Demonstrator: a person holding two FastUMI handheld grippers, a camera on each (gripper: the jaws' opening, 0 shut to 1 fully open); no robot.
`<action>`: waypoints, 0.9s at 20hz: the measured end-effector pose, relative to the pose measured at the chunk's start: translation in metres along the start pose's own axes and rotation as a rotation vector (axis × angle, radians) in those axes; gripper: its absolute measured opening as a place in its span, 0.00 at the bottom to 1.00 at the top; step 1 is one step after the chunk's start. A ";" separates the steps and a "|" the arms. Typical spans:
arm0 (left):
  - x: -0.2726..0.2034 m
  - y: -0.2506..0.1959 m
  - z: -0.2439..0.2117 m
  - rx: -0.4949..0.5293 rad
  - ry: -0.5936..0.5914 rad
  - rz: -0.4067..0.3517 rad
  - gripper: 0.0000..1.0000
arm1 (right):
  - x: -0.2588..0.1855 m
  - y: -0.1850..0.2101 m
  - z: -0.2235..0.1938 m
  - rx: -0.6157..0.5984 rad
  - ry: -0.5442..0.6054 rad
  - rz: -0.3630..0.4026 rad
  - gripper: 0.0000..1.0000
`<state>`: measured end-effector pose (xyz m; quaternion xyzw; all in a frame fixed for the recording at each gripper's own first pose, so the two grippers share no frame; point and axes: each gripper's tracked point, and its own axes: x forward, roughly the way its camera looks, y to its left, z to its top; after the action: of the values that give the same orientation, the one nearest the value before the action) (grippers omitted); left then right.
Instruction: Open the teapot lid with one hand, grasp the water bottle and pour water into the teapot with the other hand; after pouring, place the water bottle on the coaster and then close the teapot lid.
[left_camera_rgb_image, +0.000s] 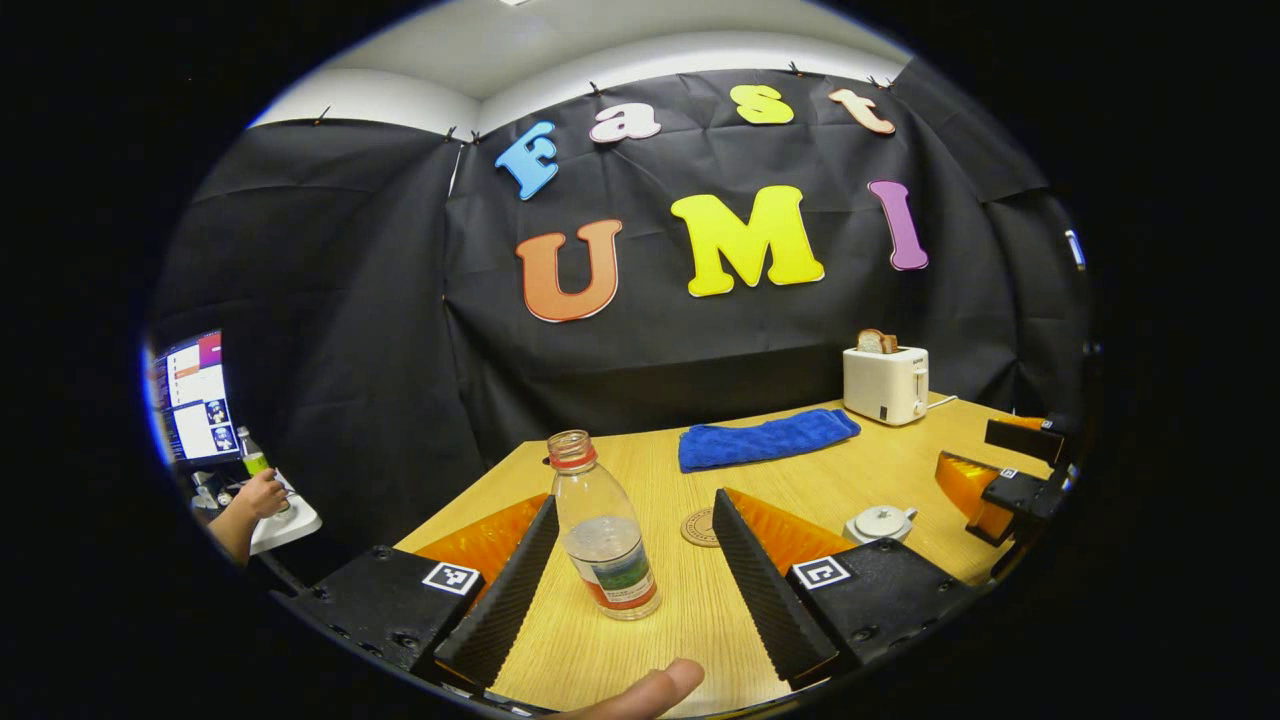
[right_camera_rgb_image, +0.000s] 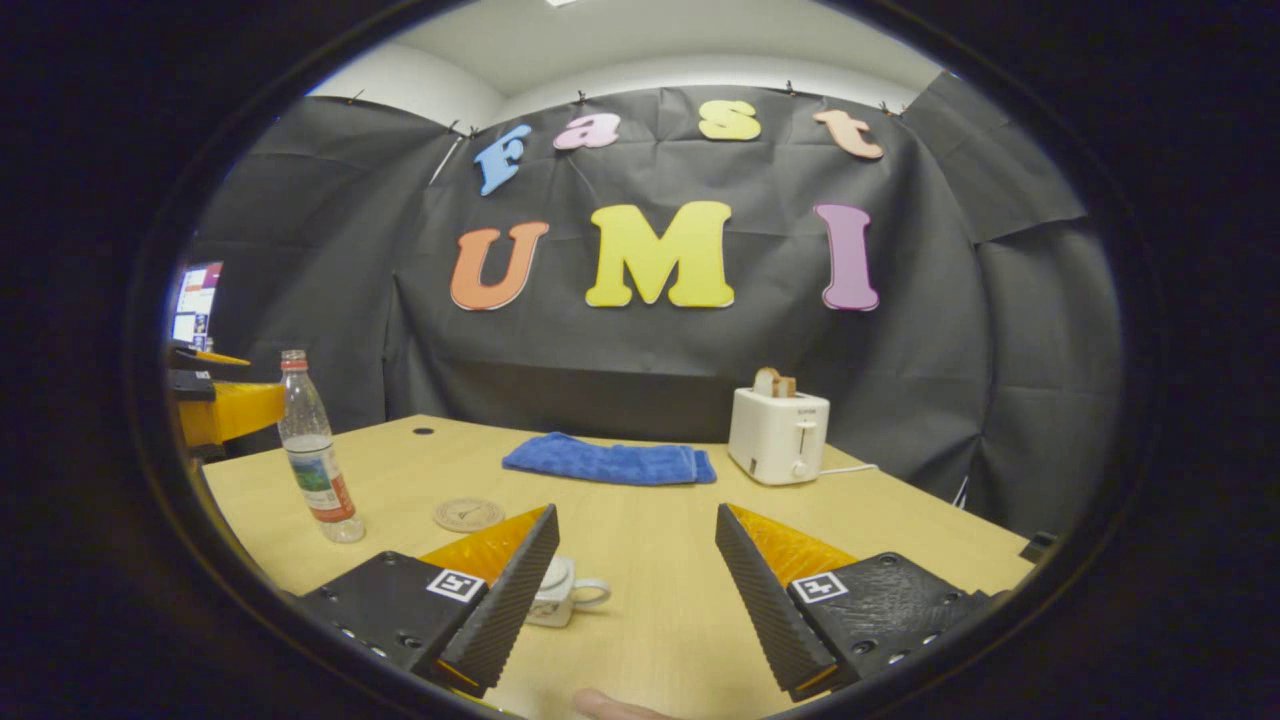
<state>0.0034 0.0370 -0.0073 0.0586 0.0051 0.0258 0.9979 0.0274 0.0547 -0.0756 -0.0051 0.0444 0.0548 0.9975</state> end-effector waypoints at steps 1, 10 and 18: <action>0.001 0.003 -0.001 0.003 0.003 0.007 0.97 | 0.005 0.007 -0.003 0.012 0.006 0.006 0.95; 0.004 0.023 -0.006 0.028 0.009 0.031 0.98 | 0.045 0.051 -0.037 0.057 0.098 0.025 0.97; 0.009 0.037 -0.021 -0.031 0.056 0.046 0.98 | 0.046 0.066 -0.042 0.016 0.100 0.044 0.55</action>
<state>0.0102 0.0768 -0.0236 0.0424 0.0314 0.0504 0.9973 0.0620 0.1245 -0.1215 0.0012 0.0945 0.0761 0.9926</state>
